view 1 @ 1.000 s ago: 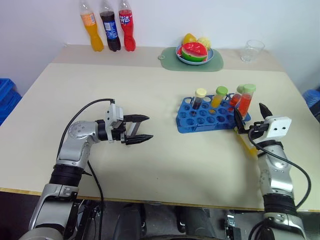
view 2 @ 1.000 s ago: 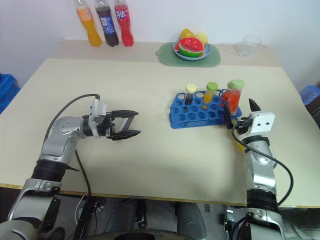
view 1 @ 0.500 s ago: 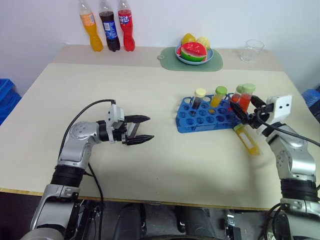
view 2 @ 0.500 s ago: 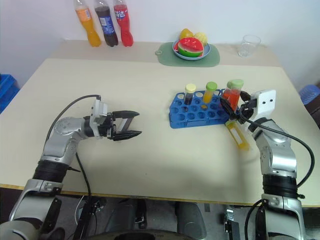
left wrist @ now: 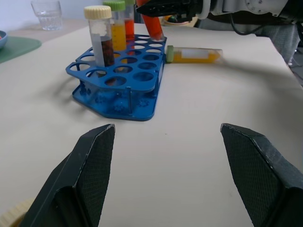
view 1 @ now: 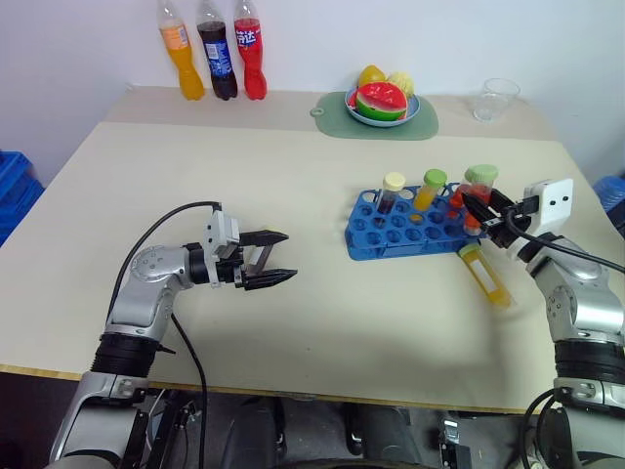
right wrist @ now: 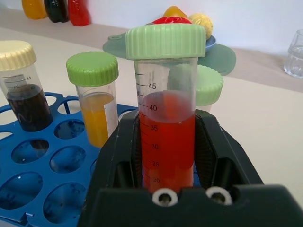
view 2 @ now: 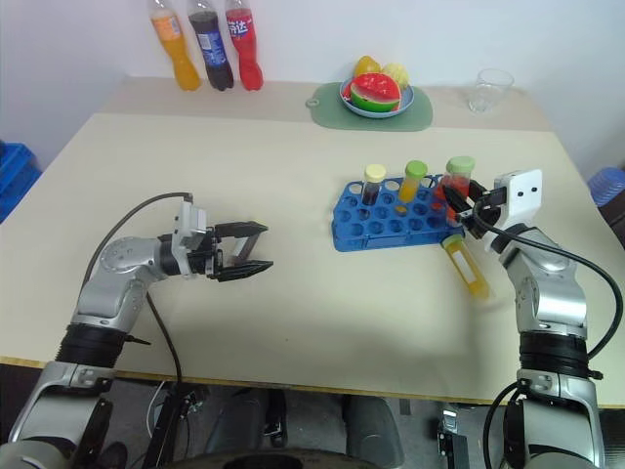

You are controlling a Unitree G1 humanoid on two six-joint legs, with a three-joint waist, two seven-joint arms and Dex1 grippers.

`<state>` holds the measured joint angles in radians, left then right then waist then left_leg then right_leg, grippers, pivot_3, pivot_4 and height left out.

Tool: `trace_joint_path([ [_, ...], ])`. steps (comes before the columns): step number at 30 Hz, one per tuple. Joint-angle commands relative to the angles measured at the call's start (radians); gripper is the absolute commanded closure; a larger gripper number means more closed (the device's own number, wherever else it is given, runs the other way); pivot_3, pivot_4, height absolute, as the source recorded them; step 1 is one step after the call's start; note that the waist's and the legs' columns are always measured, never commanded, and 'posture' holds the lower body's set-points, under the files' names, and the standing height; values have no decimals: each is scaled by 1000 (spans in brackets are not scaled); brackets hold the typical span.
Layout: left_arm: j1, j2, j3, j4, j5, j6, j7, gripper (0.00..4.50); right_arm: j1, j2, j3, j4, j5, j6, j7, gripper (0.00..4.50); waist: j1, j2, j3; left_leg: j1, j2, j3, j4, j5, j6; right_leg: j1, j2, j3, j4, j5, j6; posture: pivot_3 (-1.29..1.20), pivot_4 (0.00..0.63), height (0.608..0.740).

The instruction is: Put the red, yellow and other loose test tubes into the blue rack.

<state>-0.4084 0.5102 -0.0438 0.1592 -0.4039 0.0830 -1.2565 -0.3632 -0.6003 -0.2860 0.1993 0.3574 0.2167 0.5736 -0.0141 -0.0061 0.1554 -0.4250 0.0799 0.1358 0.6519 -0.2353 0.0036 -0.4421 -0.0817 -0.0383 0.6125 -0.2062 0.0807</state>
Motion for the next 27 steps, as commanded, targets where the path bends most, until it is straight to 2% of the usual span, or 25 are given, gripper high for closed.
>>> trace_joint_path([
  [1,-7,6,17,-24,-15,1,3,812,35,20,-49,-34,1,-35,-43,3161,1,0,0,0,0,0,0,0,0,0,0,0,0,0,0,0,150,740],
  [8,-23,-1,11,-7,-13,-1,-4,812,94,51,-89,-83,31,-39,-91,3161,3,0,0,0,0,0,0,0,0,0,0,0,0,0,0,0,150,740],
  [12,-33,-7,6,2,-11,-3,-9,812,110,56,-99,-93,29,-55,-106,3632,3,0,0,0,0,0,0,0,0,0,0,0,0,0,0,0,150,740],
  [26,-36,-9,8,10,-9,-7,-14,812,135,76,-81,-43,-20,-168,-121,3632,1,0,0,0,0,0,0,0,0,0,0,0,0,0,0,0,150,740],
  [27,-35,-9,8,8,-9,-7,-13,812,130,77,-80,-35,-23,-176,-123,3134,1,0,0,0,0,0,0,0,0,0,0,0,0,0,0,0,150,740],
])
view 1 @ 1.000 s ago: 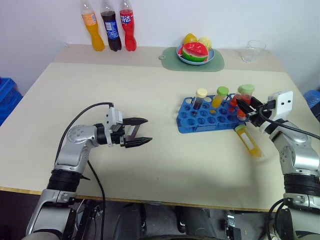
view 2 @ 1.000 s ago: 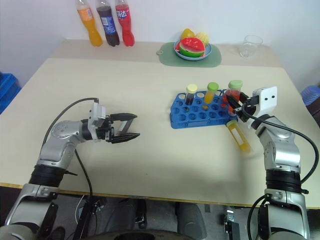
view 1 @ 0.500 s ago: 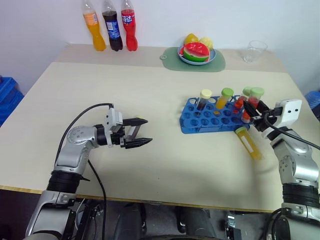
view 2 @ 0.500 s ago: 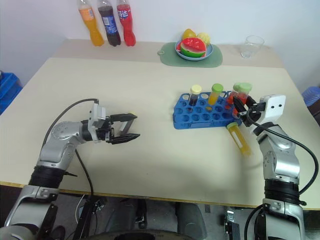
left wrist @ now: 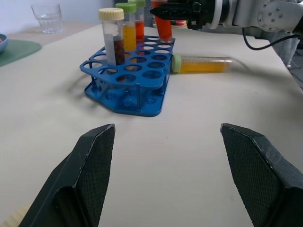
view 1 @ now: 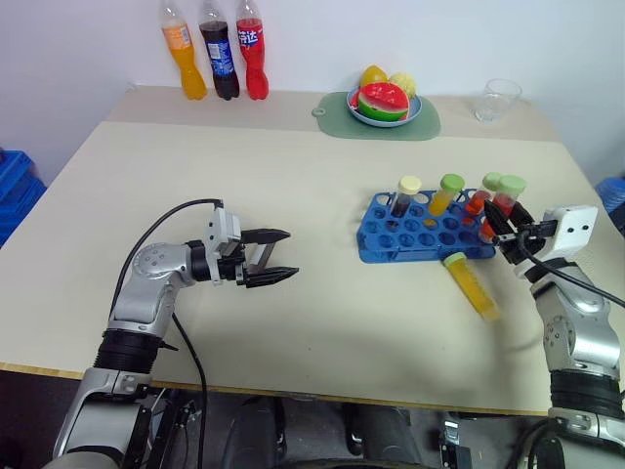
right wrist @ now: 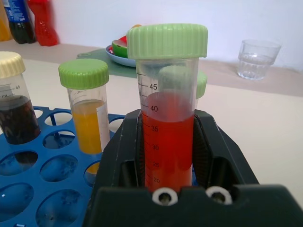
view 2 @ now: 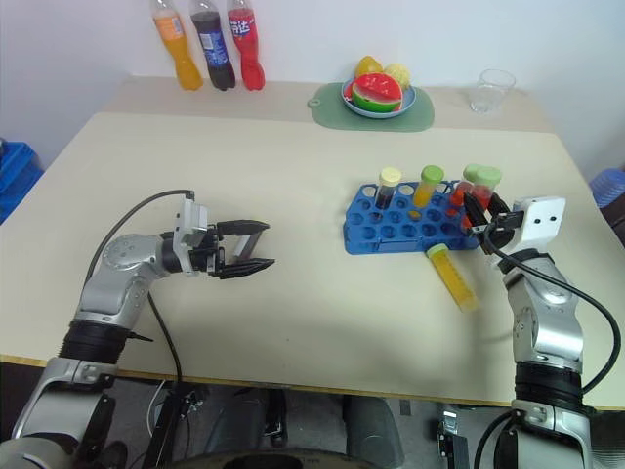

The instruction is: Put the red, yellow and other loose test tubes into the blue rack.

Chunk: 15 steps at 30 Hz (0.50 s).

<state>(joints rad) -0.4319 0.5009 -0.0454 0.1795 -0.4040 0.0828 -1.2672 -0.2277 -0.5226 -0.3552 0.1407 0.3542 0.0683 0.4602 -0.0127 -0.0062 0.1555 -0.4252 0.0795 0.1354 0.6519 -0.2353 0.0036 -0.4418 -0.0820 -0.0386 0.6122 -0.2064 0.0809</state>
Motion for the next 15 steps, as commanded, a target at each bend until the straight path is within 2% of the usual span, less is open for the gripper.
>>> trace_joint_path([
  [1,-11,1,10,-14,-10,-6,-2,812,-9,1,-11,29,-23,-37,-13,2610,0,0,0,0,0,0,0,0,0,0,0,0,0,0,0,0,150,740],
  [4,-9,2,11,-16,-10,-5,0,812,-16,14,-18,42,-30,-62,-34,1191,-3,0,0,0,0,0,0,0,0,0,0,0,0,0,0,0,150,740],
  [11,-5,3,12,-23,-11,-4,5,812,20,36,-4,46,-52,-113,-38,1191,-6,0,0,0,0,0,-1,0,0,0,0,0,0,0,0,0,150,740],
  [15,-7,2,12,-18,-10,-6,4,812,30,27,-11,17,-58,-116,-46,52,-6,0,0,0,0,0,0,0,0,0,0,0,0,0,0,0,150,740],
])
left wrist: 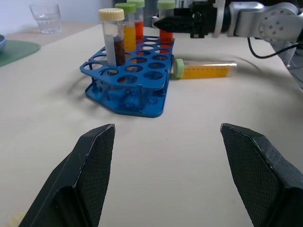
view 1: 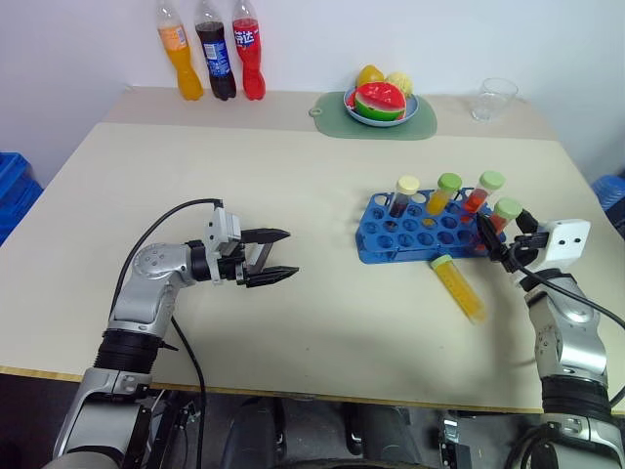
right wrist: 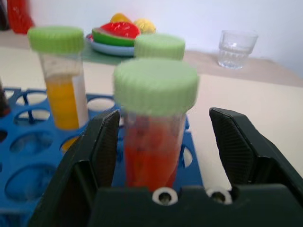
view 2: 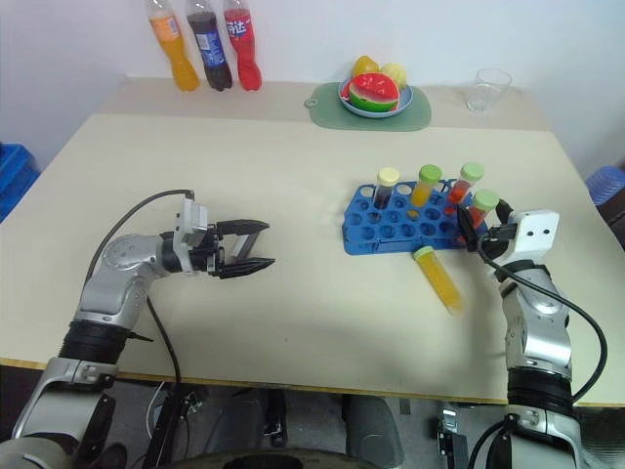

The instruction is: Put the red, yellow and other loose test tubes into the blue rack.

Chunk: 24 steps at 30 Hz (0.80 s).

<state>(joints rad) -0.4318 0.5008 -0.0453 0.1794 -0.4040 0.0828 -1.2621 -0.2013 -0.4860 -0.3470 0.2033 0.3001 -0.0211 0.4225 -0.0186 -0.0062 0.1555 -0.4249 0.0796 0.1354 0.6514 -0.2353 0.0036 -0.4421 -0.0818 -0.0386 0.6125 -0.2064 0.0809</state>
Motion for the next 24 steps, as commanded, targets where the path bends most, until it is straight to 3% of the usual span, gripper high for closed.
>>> trace_joint_path([
  [1,-8,1,12,-18,-10,-6,-1,812,10,-16,-20,-58,-10,-24,-12,52,0,0,0,0,0,0,0,0,0,0,0,0,0,0,0,0,150,740],
  [11,-20,-9,4,2,-6,-14,-7,812,225,-140,-71,-376,68,184,78,52,4,0,0,0,0,-1,0,0,0,0,0,0,0,0,0,0,150,740],
  [15,-31,-21,-3,20,-1,-22,-13,812,290,-226,-128,-515,224,418,147,52,3,0,0,0,0,-1,0,0,0,0,0,0,0,-2,-4,0,150,740],
  [24,-52,-40,-15,51,6,-36,-26,812,162,-383,-130,-567,488,959,106,52,5,-2,1,0,0,-1,0,0,0,0,0,0,0,-3,-4,0,150,740],
])
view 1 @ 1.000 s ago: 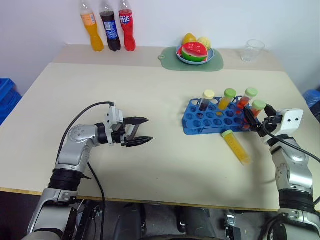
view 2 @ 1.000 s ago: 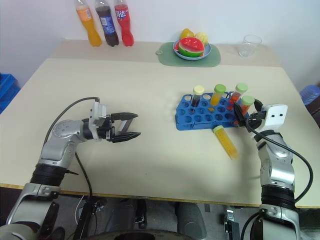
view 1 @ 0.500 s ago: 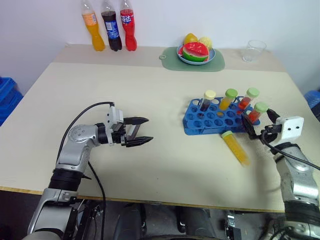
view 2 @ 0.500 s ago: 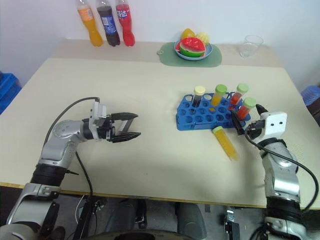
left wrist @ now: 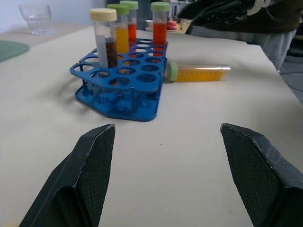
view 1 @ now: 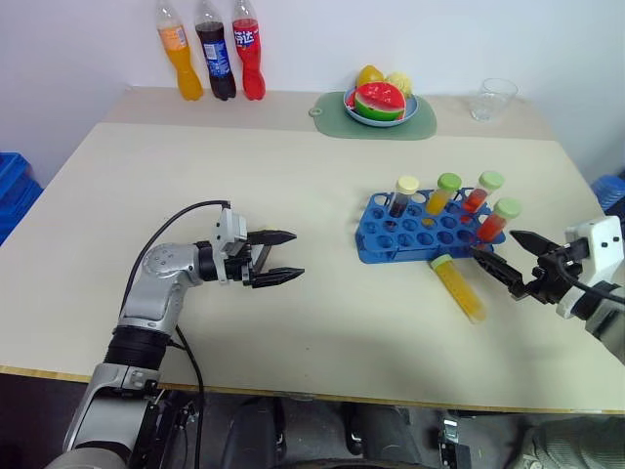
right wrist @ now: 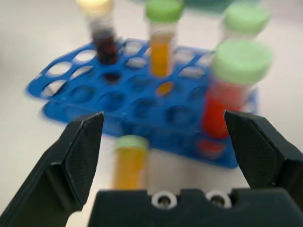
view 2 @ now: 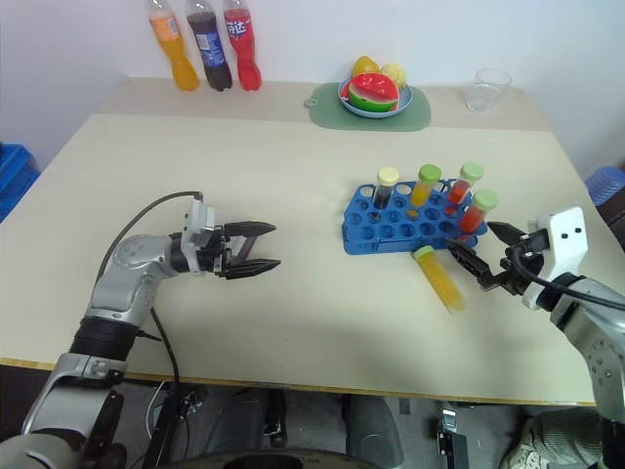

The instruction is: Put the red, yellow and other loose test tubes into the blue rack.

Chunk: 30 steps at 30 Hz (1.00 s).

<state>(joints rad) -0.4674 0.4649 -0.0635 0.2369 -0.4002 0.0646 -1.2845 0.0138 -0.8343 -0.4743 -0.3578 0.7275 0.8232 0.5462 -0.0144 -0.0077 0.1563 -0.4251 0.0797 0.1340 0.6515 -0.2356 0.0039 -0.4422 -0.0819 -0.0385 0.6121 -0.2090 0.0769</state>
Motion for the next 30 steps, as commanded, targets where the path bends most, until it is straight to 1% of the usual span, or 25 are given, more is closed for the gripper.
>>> trace_joint_path([
  [1,-16,-5,3,-6,2,-18,-4,812,-81,-48,12,7,65,164,-30,52,1,0,0,0,0,0,0,0,0,0,0,0,0,0,0,0,150,740],
  [5,-4,0,7,-19,0,-16,1,812,-185,-55,50,51,102,334,-70,52,1,-1,0,0,0,0,0,0,0,0,0,0,0,0,0,0,150,740],
  [9,25,8,15,-51,-3,-11,17,812,-217,-73,144,68,55,397,-74,52,1,-1,0,-1,0,0,0,0,0,0,0,0,0,0,0,0,150,740],
  [19,59,26,24,-96,-11,1,45,812,-264,-75,323,134,-84,347,-32,52,-1,0,0,-1,0,0,0,0,0,-1,0,0,0,0,0,0,150,740],
  [22,69,31,25,-109,-13,5,52,812,-292,-83,397,167,-134,320,-1,52,-3,-1,0,-1,0,0,0,0,0,-1,0,0,0,0,0,0,150,740],
  [25,76,33,26,-116,-14,7,57,812,-310,-91,448,189,-181,296,27,839,-3,-1,0,-1,0,0,0,0,0,-1,0,0,0,0,0,0,150,740],
  [27,80,35,26,-123,-15,11,60,812,-314,-99,471,191,-203,287,48,1739,-3,-1,0,-1,0,0,0,0,0,-1,0,0,0,0,0,0,150,740],
  [28,82,35,26,-125,-16,13,61,812,-315,-100,477,190,-212,284,55,2322,-3,-1,0,-1,0,0,0,0,0,-1,0,0,0,0,0,0,150,740],
  [30,84,35,26,-128,-16,14,63,812,-310,-107,488,183,-230,273,71,3258,-3,-1,0,-1,0,0,0,0,0,-1,0,0,0,0,0,0,150,740],
])
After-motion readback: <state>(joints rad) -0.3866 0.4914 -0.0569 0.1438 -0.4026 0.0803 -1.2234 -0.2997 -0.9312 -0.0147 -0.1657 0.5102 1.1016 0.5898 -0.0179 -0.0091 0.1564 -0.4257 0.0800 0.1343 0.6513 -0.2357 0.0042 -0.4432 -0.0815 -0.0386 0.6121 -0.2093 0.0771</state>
